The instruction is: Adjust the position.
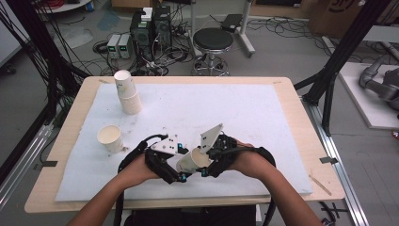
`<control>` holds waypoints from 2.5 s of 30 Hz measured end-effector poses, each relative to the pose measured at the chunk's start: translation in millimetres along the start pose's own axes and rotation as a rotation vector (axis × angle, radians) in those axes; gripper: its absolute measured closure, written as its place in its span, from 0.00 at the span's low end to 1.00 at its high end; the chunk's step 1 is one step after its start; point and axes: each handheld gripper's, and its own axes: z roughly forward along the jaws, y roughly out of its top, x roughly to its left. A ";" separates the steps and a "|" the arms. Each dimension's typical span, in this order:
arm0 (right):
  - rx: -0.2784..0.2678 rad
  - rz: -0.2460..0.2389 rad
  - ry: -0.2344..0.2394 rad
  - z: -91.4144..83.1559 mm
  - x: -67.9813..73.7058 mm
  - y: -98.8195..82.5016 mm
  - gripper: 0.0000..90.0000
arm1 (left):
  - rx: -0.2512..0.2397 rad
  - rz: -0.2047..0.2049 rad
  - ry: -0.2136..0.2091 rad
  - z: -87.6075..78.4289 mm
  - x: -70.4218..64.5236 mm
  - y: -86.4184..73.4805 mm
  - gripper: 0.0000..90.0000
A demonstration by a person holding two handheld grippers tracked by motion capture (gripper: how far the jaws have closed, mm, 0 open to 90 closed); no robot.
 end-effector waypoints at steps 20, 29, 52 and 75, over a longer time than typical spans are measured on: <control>0.073 -0.038 0.012 6.9 3.4 8.8 0.33 | 0.037 0.012 -0.043 8.4 -0.5 0.4 0.38; -0.110 0.084 0.042 1.2 -2.6 0.0 0.24 | -0.029 -0.037 -0.045 10.2 0.2 -7.0 0.35; -0.443 0.439 -0.302 -23.5 13.4 -114.8 0.24 | -0.290 -0.199 0.272 -18.9 8.0 -56.8 0.35; -0.513 0.580 -0.461 -29.0 23.5 -162.0 0.24 | -0.337 -0.155 0.415 -32.7 5.1 -63.2 0.36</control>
